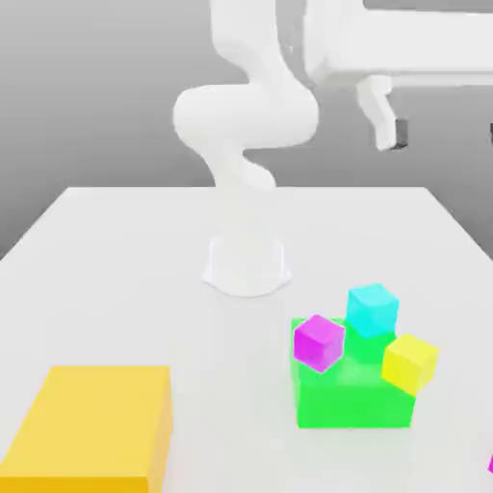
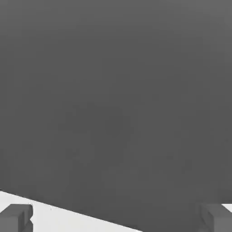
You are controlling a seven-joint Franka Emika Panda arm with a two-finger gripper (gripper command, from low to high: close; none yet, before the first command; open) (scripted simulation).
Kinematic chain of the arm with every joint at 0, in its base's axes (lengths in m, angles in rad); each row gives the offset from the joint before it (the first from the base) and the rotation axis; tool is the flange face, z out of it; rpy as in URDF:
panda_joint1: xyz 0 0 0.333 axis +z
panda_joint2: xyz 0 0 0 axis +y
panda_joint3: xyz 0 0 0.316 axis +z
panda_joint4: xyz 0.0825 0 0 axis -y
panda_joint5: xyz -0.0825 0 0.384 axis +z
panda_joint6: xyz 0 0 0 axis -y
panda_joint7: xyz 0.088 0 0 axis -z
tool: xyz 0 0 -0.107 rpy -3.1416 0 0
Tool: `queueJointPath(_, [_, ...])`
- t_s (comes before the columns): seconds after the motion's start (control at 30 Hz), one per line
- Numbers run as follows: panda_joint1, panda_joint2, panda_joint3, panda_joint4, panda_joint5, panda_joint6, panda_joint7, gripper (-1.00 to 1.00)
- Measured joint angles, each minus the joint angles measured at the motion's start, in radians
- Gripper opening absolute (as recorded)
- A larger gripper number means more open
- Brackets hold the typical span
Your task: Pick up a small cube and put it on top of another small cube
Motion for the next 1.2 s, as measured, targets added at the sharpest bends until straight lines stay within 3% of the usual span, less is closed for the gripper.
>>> queueJointPath(0.47, [0.191,0.519,0.071,0.076,-0.154,0.1,0.097,0.0])
queueJointPath(0.67, [0.267,0.739,0.031,0.118,-0.225,0.211,0.145,0.0])
queueJointPath(0.7, [0.273,0.759,0.024,0.122,-0.231,0.226,0.15,-1.0])
queueJointPath(0.93, [0.273,0.757,0.025,0.122,-0.229,0.224,0.148,-1.0])
queueJointPath(1.2, [0.193,0.492,0.091,0.0,-0.17,0.083,-0.04,-1.0])
